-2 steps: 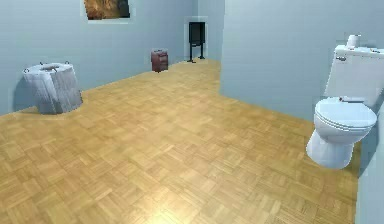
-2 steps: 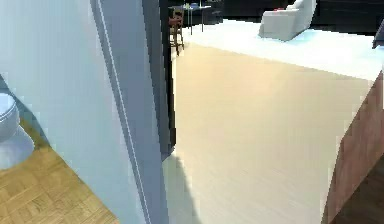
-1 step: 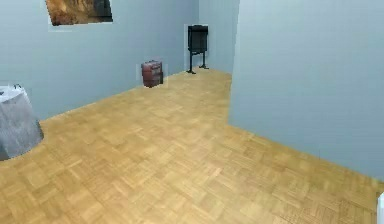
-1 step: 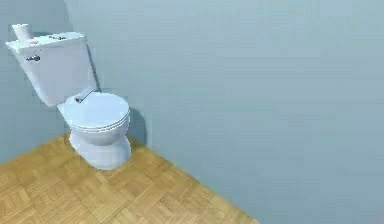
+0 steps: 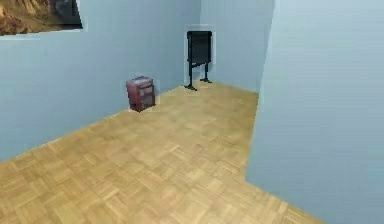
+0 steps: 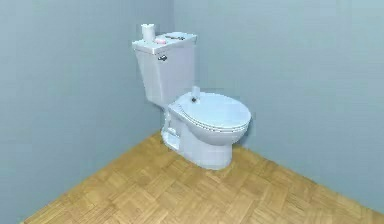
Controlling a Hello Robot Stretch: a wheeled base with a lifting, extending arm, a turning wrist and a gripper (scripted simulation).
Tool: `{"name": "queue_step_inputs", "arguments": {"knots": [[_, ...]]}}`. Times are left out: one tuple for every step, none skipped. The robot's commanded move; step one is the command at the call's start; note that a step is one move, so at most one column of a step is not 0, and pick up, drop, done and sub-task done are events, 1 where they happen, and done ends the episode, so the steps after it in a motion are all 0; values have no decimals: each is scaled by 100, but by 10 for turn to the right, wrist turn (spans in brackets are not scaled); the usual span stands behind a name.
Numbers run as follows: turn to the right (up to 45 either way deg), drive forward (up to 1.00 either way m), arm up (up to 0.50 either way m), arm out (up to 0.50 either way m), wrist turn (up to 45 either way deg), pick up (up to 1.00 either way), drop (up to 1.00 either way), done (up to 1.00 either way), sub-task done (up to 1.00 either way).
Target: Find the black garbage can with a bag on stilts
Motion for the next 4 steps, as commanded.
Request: {"name": "queue_step_inputs", "arguments": {"knots": [[0, 100, 0, 0, 0, 0, 0, 0, 0], [30, 0, 0, 0, 0, 0, 0, 0, 0], [0, 50, 0, 0, 0, 0, 0, 0, 0], [120, 0, 0, 0, 0, 0, 0, 0, 0]]}}
